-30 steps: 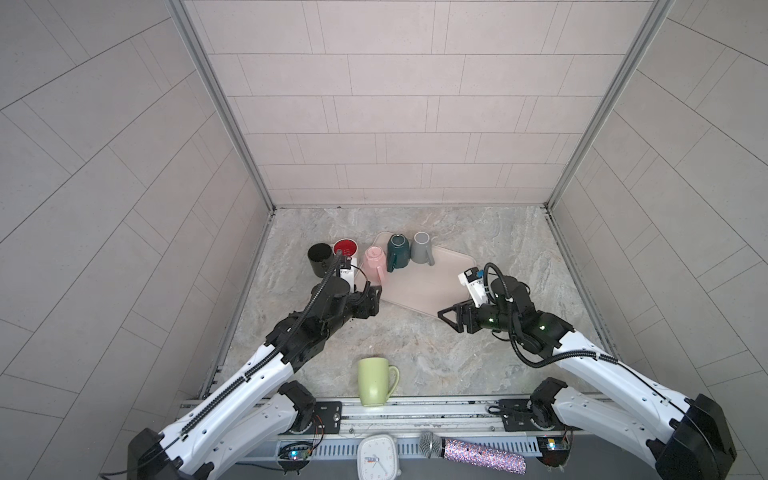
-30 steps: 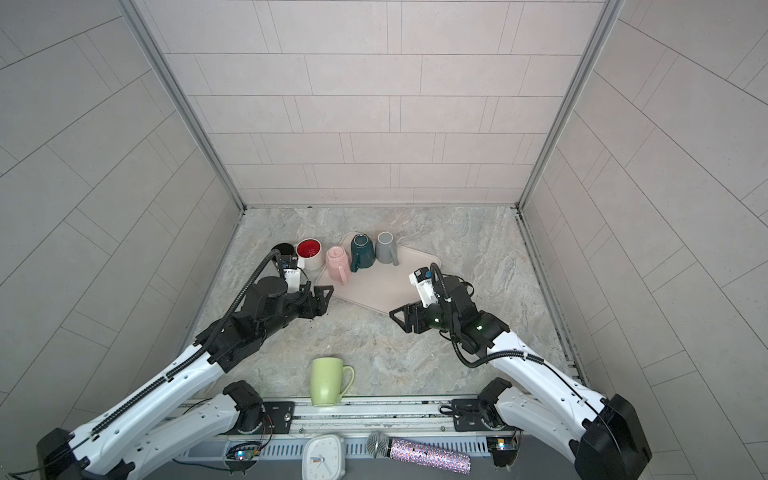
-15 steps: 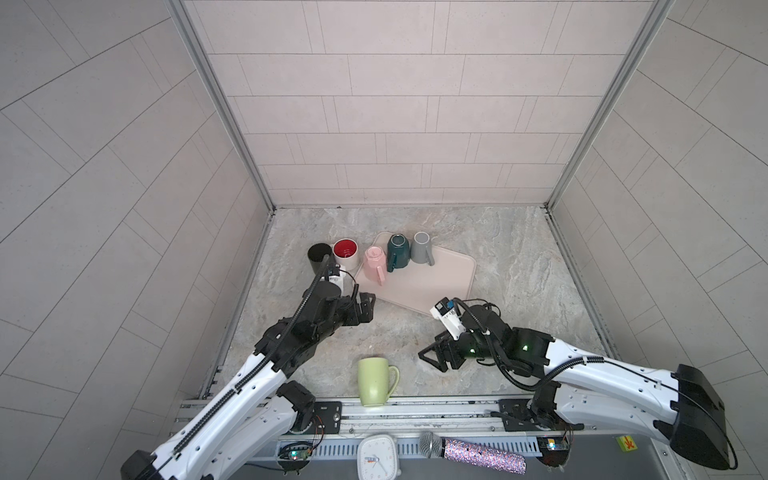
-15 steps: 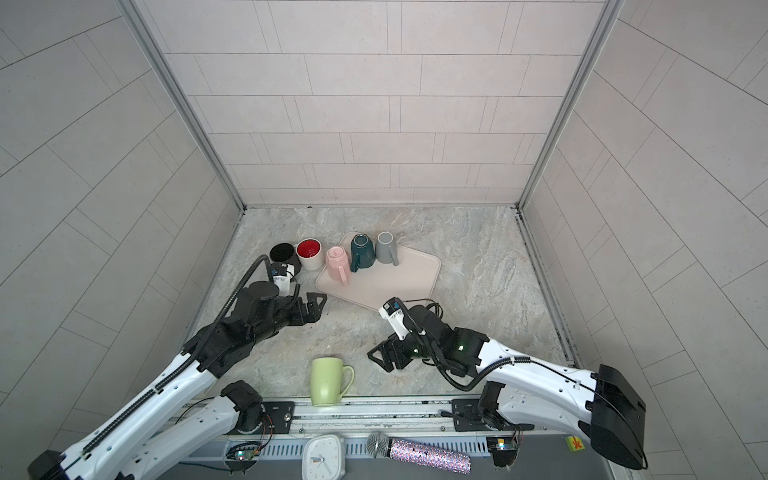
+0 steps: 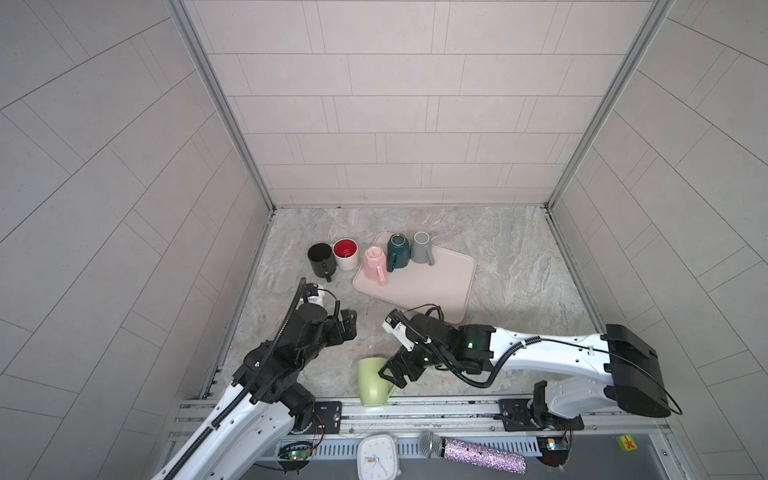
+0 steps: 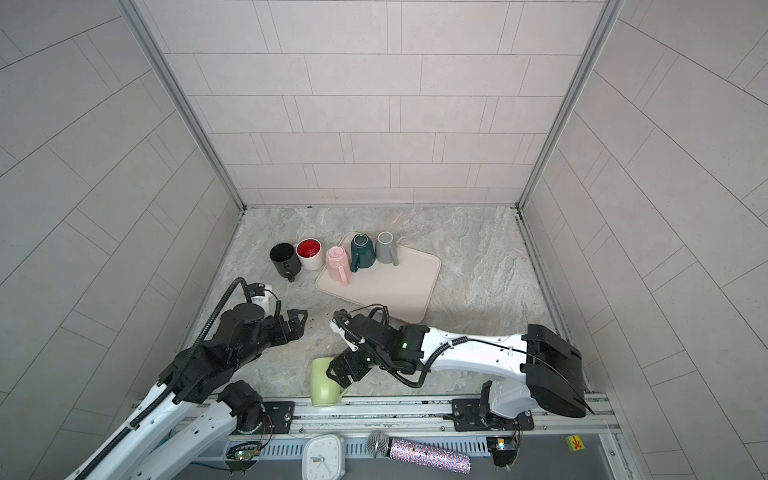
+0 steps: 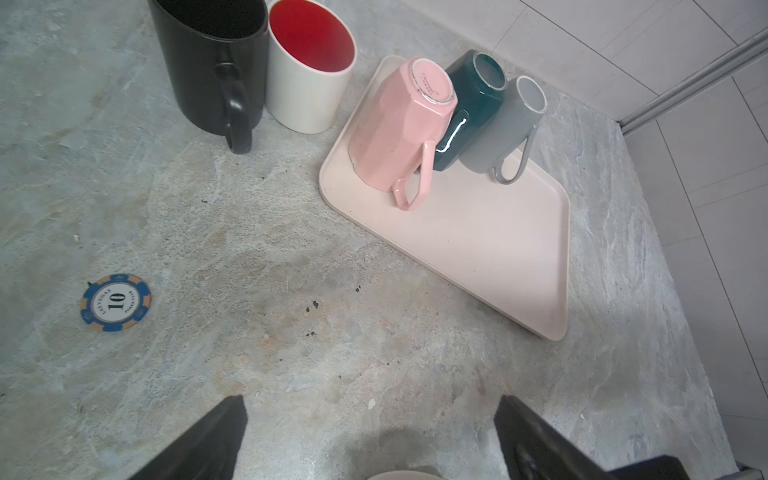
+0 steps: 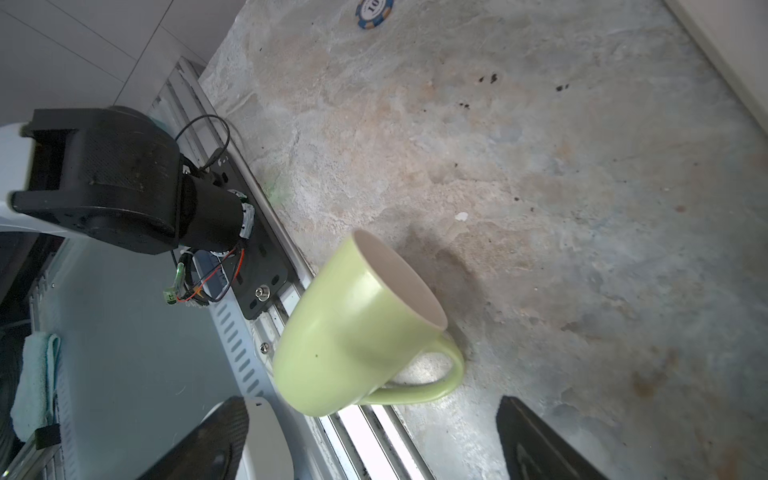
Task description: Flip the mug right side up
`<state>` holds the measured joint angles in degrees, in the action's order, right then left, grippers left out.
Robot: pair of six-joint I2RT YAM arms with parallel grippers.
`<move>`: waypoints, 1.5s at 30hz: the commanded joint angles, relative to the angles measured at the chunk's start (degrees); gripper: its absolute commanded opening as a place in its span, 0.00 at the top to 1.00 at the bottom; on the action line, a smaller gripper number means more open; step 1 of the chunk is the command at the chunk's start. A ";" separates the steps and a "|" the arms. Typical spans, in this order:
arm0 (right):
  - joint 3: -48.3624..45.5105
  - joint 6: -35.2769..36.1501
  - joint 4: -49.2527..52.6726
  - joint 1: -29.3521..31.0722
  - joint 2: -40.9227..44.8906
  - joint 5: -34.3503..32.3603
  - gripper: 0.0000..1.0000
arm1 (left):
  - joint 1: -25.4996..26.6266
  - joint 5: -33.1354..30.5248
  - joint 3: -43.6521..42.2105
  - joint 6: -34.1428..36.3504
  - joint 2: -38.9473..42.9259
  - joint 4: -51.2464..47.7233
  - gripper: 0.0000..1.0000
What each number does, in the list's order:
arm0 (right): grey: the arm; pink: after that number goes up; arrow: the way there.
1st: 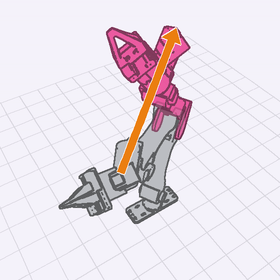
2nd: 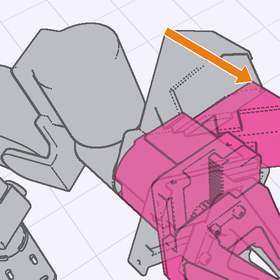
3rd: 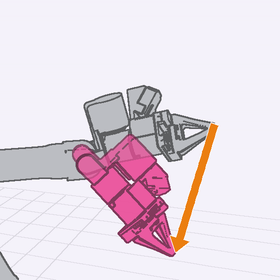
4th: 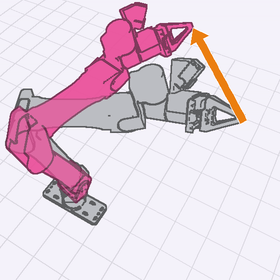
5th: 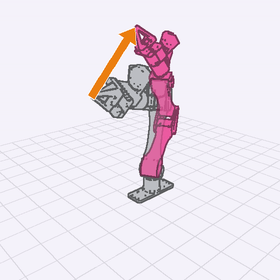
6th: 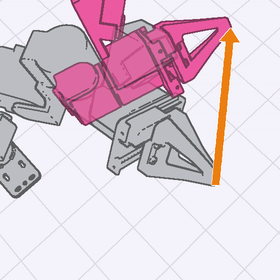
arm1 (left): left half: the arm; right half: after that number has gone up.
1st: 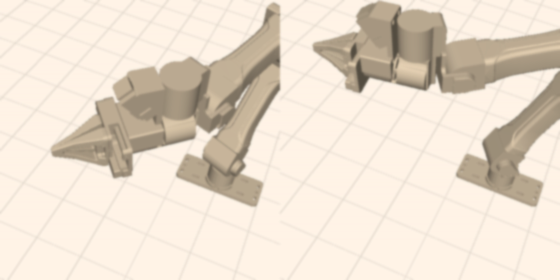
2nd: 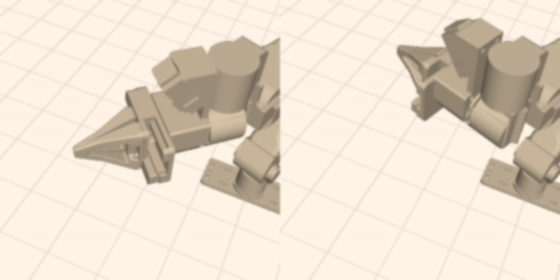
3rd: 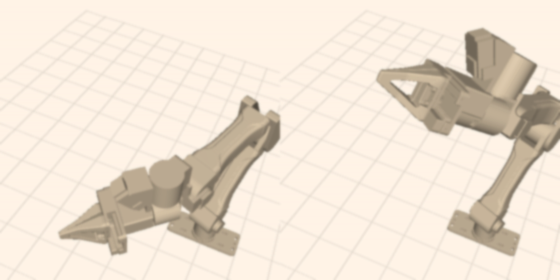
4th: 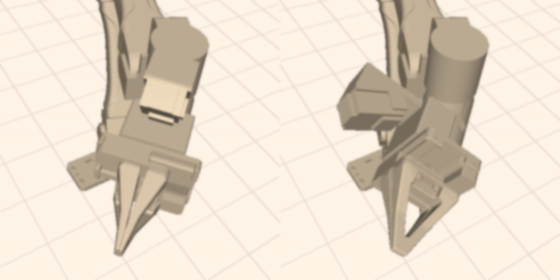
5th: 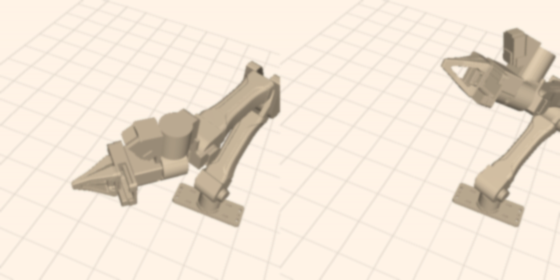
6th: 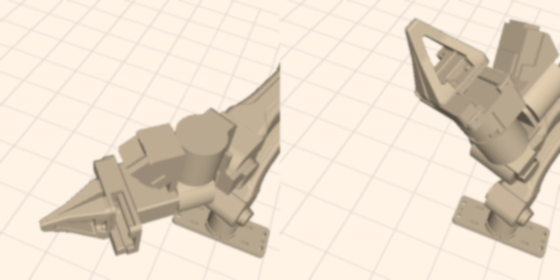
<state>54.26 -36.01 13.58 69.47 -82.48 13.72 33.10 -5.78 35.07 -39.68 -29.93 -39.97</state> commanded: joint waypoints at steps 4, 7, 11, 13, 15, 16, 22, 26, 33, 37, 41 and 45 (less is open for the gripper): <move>8.35 -0.11 9.76 1.79 -9.00 -0.23 0.09 | -0.49 -6.00 1.80 -1.10 0.40 0.98 0.00; 11.09 -1.07 11.44 2.33 -13.06 0.04 0.11 | -0.54 -8.92 3.25 -1.22 0.61 0.38 0.00; 13.68 -2.59 12.58 2.68 -17.08 0.38 0.11 | -0.67 -12.22 3.84 -0.50 1.43 3.08 0.00; 15.79 -2.88 14.68 2.63 -19.16 -0.26 0.12 | -0.76 -14.81 6.66 1.60 0.44 1.95 0.00; 15.50 -4.23 13.55 2.69 -20.11 0.17 0.12 | -0.76 -15.32 7.77 2.83 0.07 1.96 0.00; 15.32 -5.08 13.15 2.69 -20.55 0.24 0.13 | -0.83 -15.23 7.86 2.99 0.28 1.99 0.00; 19.76 -5.15 17.40 2.94 -23.97 -3.48 0.13 | -0.85 -14.91 5.64 2.16 3.73 2.15 0.00; 24.42 -3.72 20.88 2.54 -27.62 -6.74 0.11 | -0.84 -15.02 6.69 4.20 3.23 1.91 0.00; 24.43 -4.33 19.31 -0.44 -29.87 -7.80 0.11 | -0.84 -14.22 5.91 4.83 4.68 0.50 0.00; 23.66 -3.88 17.93 -2.11 -28.59 -8.49 0.12 | -0.80 -14.96 5.62 5.48 5.39 0.55 0.00; 21.83 -2.60 15.99 -3.65 -26.35 -8.90 0.15 | -0.82 -14.09 5.62 5.32 3.64 0.84 0.00; 18.81 -1.10 12.47 -5.59 -24.26 -8.51 0.24 | -0.80 -12.78 4.79 5.06 2.52 1.98 0.00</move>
<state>74.89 -38.41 27.55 64.84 -109.60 7.03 32.58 -19.20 40.77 -35.14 -26.85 -38.28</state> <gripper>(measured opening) 0.820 0.992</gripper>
